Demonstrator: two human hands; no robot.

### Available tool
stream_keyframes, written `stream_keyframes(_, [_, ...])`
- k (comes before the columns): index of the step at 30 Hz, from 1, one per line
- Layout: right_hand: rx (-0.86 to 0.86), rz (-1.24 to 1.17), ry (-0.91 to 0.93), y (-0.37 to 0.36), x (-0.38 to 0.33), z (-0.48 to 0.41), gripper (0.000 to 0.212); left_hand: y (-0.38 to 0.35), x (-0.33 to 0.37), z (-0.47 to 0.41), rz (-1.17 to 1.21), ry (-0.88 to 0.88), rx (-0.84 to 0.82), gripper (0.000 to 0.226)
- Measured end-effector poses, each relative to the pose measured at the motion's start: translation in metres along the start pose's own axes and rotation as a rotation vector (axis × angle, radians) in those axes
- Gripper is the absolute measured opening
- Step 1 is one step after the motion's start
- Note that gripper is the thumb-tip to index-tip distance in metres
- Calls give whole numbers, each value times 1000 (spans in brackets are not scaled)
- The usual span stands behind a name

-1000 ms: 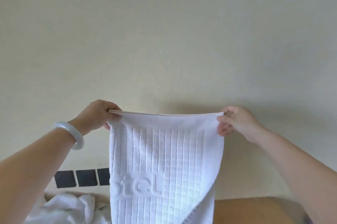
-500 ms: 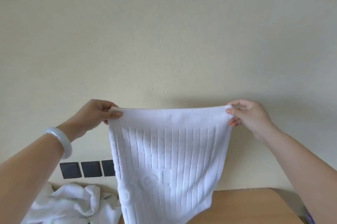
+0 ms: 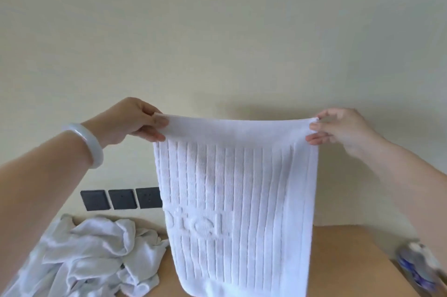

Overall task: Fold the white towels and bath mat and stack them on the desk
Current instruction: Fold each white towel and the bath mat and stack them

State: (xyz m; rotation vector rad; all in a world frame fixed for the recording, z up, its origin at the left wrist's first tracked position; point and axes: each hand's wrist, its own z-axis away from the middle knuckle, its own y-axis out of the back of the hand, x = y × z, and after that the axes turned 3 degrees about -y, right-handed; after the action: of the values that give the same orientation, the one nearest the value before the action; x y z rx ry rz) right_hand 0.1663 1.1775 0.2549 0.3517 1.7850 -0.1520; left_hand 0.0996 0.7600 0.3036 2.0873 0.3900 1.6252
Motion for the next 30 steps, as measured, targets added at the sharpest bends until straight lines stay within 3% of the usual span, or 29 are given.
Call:
stream_keyframes(4, [8,-47,-88,-19,14,-14,25,-16,-22,-28,194,104,-7,21])
stream_keyframes(12, [9,-97,85,-8,-27,-4,21,13,11,-20,246,-131,85,21])
stream_keyframes(15, [-75,-129,81,0,-16,41,33,12,9,32,248,-144,53,38])
stream_keyframes(18, [-114,-98,8,5,35,96,44,-8,-36,96,94,-80,18,26])
stream_keyframes(21, [-139,-40,-166,-2,122,156,29,-52,-117,166,-46,129,-84,24])
stream_keyframes(25, [-192,91,-431,-17,229,240,10,-111,-231,239,25,331,-163,20])
stream_keyframes(30, [-122,148,-622,-24,280,328,17,-148,-298,304,85,418,-231,23])
